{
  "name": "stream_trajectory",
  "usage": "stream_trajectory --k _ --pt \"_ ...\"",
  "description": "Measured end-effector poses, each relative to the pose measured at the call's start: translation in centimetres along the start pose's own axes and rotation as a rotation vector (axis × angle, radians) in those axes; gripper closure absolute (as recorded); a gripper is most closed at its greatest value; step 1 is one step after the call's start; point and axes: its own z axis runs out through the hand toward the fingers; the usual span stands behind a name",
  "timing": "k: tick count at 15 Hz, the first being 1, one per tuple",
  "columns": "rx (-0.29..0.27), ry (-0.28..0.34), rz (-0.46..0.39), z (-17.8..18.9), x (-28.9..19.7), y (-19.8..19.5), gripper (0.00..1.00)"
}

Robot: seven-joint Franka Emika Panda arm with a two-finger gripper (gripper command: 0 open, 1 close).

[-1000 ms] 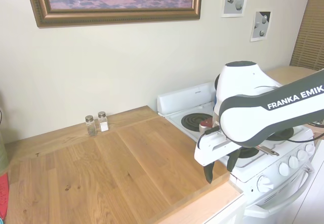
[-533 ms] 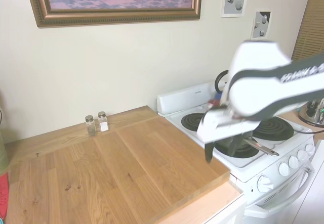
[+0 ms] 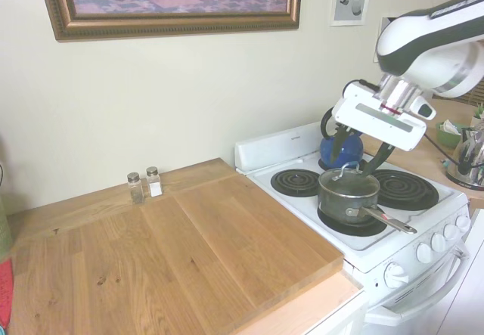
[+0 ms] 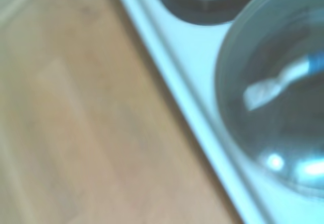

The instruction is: Uncover the lid of the pot

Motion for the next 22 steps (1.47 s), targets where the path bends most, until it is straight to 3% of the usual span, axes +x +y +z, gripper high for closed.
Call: stream_trajectory --k 1,5,9,13,22 --pt "-0.017 0.01 0.042 1.1 2.0 -1.1 1.0" --pt "-0.014 0.116 0.202 -0.1 5.8 -3.9 1.0" --pt "-0.049 0.193 0.26 0.0 4.7 -5.2 1.0" --pt "-0.091 0.224 0.3 1.7 4.8 -5.5 1.0" --pt "-0.109 0.263 0.335 1.5 5.0 -5.6 1.0"
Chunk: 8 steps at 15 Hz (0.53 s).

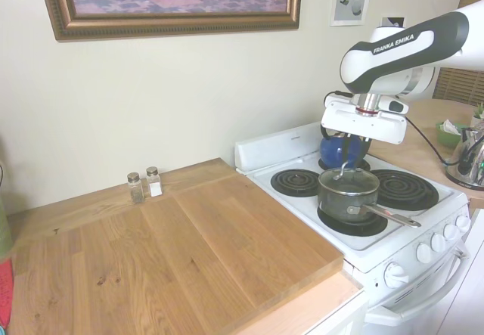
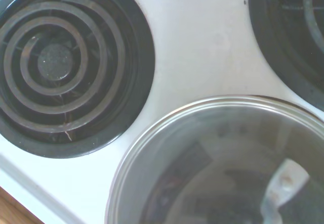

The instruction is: Uncover the lid of the pot

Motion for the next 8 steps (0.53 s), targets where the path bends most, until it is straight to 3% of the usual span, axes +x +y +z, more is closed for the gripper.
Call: stream_trajectory --k 5,8 --pt "0.006 -0.001 -0.002 -0.4 -0.1 0.1 1.0" --pt "0.06 0.02 -0.023 -3.8 -1.2 1.4 1.0"
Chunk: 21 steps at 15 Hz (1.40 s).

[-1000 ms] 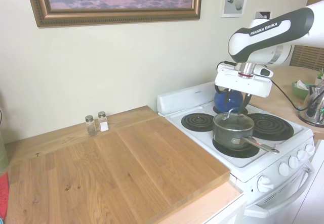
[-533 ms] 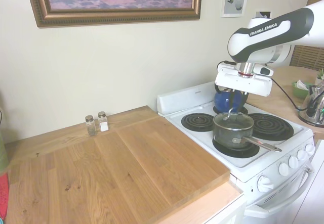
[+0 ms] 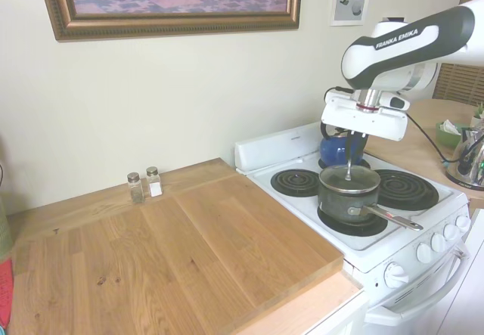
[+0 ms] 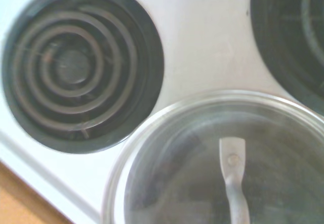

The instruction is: Uncover the lid of the pot

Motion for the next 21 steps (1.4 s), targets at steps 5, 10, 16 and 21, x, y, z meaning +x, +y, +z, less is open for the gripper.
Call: stream_trajectory --k 5,10,16,21 --pt "0.119 0.171 -0.072 -7.4 -12.6 5.9 1.0" --pt "0.111 0.238 -0.207 -7.0 -27.1 6.1 1.0" --pt "-0.026 0.172 -0.334 0.8 -30.5 -3.3 1.0" --pt "-0.167 0.08 -0.415 3.3 -30.3 -7.6 1.0"
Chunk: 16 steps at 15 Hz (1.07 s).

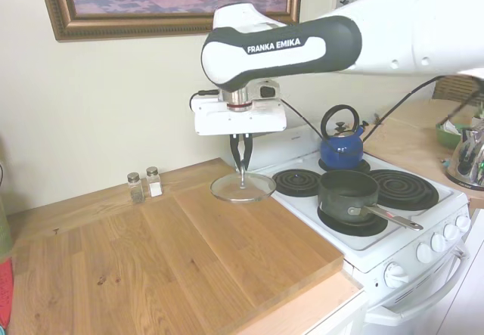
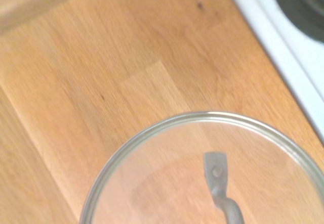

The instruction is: Uncover the lid of the pot

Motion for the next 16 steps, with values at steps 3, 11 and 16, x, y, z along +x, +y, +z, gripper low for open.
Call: stream_trajectory --k 3,11,16 --pt "-0.05 -0.005 -0.023 3.6 -0.3 -2.8 1.0" --pt "-0.158 -0.031 -0.045 8.3 0.0 -4.3 1.0" --pt "-0.203 -0.045 -0.067 9.9 -0.1 -4.9 0.0"
